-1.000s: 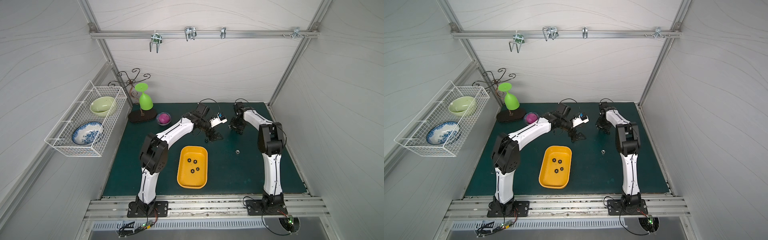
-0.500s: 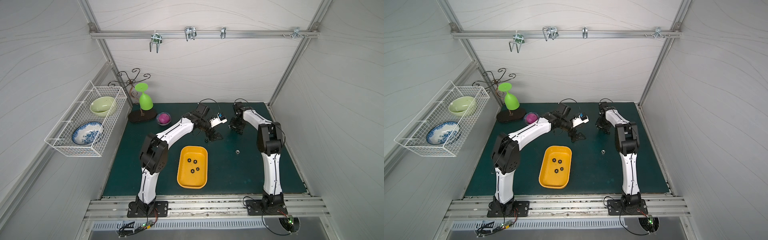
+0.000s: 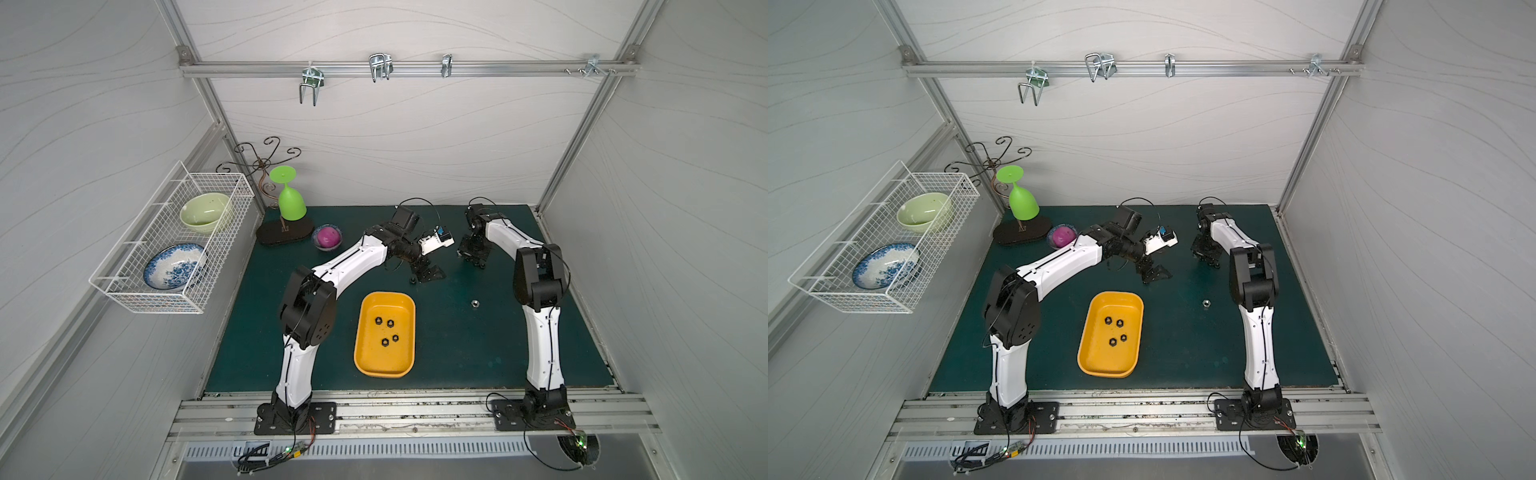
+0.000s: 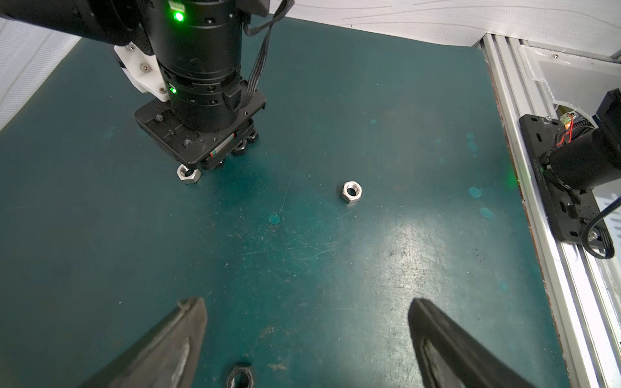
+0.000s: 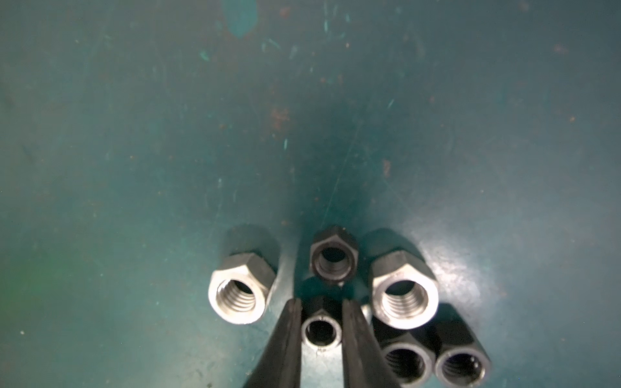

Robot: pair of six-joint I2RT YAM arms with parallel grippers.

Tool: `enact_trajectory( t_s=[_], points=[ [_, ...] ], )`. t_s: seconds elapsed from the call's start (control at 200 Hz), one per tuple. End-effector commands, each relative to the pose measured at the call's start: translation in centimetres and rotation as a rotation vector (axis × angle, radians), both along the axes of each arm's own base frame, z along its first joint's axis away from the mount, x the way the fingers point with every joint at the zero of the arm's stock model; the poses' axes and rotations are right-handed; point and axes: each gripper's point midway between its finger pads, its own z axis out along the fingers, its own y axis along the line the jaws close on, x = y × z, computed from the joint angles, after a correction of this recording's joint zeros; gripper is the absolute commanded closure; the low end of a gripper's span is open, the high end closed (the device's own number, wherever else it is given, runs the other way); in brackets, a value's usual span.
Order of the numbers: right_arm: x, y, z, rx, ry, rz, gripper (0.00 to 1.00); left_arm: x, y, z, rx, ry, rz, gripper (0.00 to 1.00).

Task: Put the nuts on the desktop into the storage box
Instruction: Pick up the nut from the center of the board.

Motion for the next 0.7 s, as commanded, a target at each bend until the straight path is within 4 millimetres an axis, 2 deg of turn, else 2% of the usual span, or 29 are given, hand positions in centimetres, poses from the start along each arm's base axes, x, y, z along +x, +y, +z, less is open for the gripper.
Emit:
enact_trajectory(
  t_s=[0.0, 0.255, 0.695],
  points=[
    [-0.9, -0.5, 1.3, -0.014, 0.020, 0.005, 0.80, 0.0, -0.3, 1.4, -0.013, -0.038, -0.012, 0.01],
    [-1.2, 0.0, 4.9, 0.030, -0.027, 0.009, 0.80, -0.1, 0.3, 1.8, 0.003, -0.077, -0.007, 0.01],
    [-4.1, 1.6, 12.4, 0.081, -0.110, 0.047, 0.77, -0.4, 2.0, 5.6, -0.019, -0.114, 0.025, 0.01]
  ],
)
